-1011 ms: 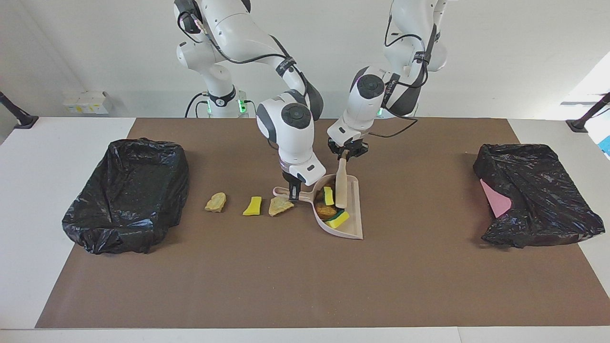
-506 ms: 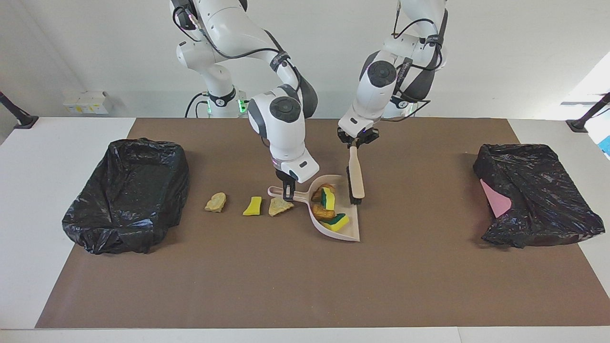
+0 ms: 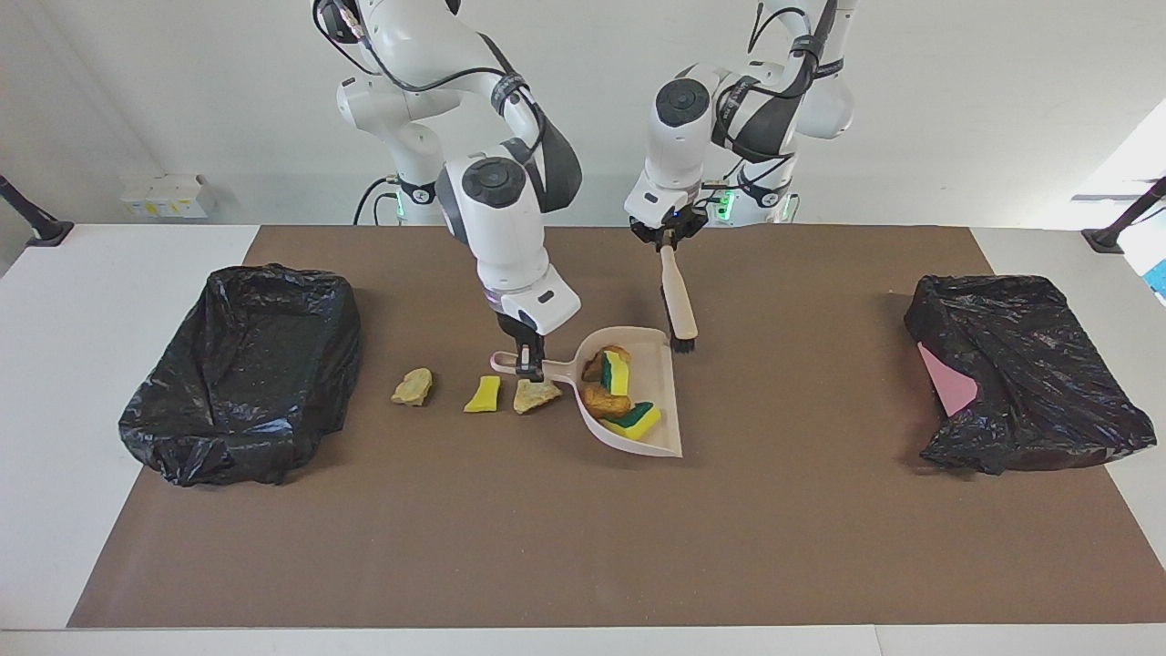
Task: Sweep and dump trash in bin
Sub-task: 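Carry the dustpan to the nearer trash bag with the right gripper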
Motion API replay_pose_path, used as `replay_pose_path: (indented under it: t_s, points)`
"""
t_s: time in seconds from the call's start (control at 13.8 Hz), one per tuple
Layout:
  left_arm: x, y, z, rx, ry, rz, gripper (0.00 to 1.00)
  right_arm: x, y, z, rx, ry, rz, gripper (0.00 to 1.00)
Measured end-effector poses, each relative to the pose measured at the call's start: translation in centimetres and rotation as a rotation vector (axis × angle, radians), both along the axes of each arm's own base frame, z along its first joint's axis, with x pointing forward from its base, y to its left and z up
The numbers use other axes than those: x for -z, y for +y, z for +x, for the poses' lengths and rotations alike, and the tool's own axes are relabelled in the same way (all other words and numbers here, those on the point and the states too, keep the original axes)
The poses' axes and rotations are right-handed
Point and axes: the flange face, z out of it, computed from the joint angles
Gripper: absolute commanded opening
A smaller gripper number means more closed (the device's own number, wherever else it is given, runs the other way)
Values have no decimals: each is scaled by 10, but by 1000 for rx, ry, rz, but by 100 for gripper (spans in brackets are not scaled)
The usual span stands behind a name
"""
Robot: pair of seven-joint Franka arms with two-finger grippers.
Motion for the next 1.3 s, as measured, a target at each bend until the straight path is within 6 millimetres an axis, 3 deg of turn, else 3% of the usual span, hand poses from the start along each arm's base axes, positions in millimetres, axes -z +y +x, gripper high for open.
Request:
replay_pose_path:
  t_s: [0.14,0.29,0.65,0.72,0.79,0.87,1.01,1.3]
  points:
    - [12,-6,-26,-2,-15,5,0,-8,-36,9,-17,3,16,0]
    - [31,-12,-47,5,-35,-2,0,-13,-88,16,-45,25,29,0]
    - [61,-31,-82,7,-68,-25,0,-9,-260,28,-153,46,83,0]
    - [64,-32,-82,6,-65,-27,20,-8,-296,26,-175,43,90,0]
    - [65,-32,-81,4,-64,-28,85,-7,-328,21,-187,47,102,0]
    - [66,-33,-81,3,-64,-28,100,-8,-358,14,-196,54,127,0]
    - [66,-33,-80,2,-66,-32,100,-19,-407,-1,-219,67,159,0]
    - [48,-38,-68,-15,-90,-68,100,-40,-468,-26,-247,61,174,0]
